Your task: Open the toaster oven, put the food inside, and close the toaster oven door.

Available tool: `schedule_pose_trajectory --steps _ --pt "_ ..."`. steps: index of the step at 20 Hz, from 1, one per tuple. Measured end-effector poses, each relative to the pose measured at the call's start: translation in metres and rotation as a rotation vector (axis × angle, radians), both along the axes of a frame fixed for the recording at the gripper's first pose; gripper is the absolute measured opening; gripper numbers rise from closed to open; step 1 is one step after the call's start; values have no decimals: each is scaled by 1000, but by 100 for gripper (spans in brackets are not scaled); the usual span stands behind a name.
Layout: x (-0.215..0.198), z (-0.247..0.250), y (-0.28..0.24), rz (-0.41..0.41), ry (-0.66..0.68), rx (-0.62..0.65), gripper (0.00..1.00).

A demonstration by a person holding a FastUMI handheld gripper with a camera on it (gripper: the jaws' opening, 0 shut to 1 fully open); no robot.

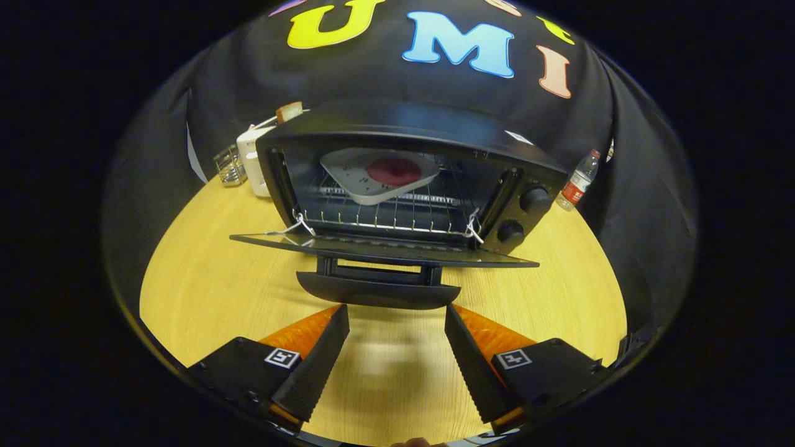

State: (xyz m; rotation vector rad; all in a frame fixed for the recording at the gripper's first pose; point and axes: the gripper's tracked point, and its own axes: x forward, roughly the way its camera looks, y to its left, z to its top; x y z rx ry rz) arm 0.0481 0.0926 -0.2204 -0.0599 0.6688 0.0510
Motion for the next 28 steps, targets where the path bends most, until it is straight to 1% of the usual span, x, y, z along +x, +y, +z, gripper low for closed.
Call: schedule_pose_trajectory --steps 1,7,10,12,14,16,18,21,23,24,26,28 --pt "-1 4 -1 -5 -29 0 99" --pt "40 99 -6 -4 -279 9 99" --pt "33 141 -13 -3 -388 2 99" --pt "22 166 -21 -7 -462 9 98" --pt "5 188 -29 0 -531 -15 98" --pt "-9 202 -37 9 -568 -48 98" --pt "-29 214 -53 -20 -599 -47 98" --pt "-56 232 -75 -61 -670 -1 98" --pt "-71 246 -86 -72 -720 -8 98" --pt "-76 251 -93 -79 -739 -30 98" --pt "-81 254 -103 -94 -747 -56 98" --pt "-91 257 -110 -115 -747 -35 98"
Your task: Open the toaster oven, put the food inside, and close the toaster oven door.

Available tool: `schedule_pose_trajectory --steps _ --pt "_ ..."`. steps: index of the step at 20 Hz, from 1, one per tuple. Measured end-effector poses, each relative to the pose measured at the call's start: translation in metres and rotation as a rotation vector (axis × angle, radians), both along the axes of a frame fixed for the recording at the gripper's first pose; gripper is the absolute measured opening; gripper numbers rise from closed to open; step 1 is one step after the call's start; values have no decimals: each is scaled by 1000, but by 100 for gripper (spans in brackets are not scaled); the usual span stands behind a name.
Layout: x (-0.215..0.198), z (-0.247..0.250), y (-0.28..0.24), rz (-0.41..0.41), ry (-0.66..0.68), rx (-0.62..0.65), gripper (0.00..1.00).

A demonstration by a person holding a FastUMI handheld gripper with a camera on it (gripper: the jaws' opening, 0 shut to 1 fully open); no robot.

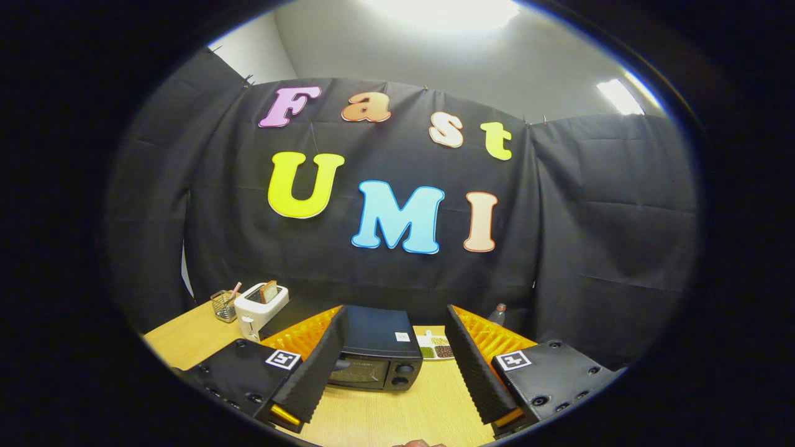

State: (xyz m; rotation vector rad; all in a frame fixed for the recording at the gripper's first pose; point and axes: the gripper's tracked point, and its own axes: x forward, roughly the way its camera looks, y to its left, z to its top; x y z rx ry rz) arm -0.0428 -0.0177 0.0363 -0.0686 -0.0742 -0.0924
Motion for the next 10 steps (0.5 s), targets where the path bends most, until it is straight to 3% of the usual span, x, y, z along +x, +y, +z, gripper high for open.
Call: schedule_pose_trajectory --steps 3,10 --pt "-14 -3 -10 -18 13 61 98" --pt "-35 15 -17 -34 -45 69 98"
